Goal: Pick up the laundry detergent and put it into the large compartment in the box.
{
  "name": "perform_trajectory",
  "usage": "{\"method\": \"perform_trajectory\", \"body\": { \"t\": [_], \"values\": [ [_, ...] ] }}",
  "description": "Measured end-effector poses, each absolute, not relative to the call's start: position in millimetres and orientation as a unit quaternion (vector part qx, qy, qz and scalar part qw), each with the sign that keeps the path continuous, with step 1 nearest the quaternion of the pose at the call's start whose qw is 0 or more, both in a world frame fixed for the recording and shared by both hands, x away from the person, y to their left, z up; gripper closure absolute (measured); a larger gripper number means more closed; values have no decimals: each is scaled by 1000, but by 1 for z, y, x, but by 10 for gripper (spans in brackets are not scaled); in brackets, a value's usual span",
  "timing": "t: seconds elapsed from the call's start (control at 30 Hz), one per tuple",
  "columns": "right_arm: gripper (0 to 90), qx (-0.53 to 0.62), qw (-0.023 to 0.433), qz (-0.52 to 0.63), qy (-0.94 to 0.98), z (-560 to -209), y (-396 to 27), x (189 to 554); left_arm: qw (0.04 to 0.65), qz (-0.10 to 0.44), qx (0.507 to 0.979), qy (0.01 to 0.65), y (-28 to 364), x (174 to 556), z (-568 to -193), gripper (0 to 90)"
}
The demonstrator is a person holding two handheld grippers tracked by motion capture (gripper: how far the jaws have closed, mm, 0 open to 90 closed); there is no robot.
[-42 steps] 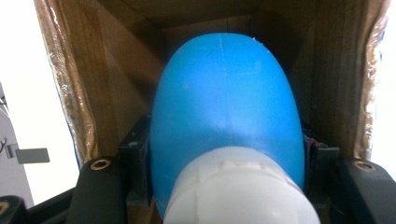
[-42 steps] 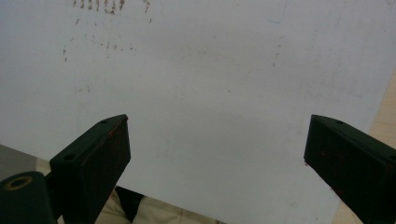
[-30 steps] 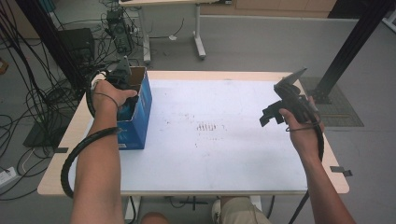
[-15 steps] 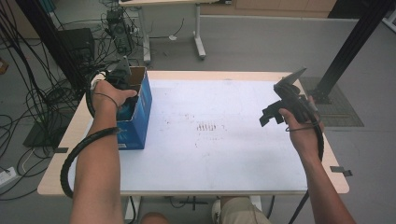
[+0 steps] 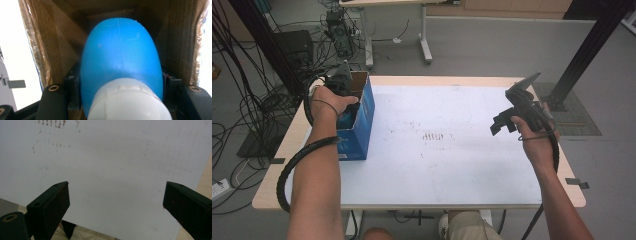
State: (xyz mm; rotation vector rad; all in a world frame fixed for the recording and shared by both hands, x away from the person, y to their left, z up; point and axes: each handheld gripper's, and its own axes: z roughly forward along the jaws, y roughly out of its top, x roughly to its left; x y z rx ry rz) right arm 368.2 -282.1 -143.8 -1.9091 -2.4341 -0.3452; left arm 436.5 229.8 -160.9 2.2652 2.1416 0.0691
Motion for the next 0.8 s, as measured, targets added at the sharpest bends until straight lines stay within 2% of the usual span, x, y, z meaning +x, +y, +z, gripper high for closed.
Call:
{"method": "perform_trajectory", "body": {
  "t": [0.8],
  "values": [
    [71,-614,16,-111,-781,-144,-282,368,11,22,726,688,229,437,-161,371]
  ]
}}
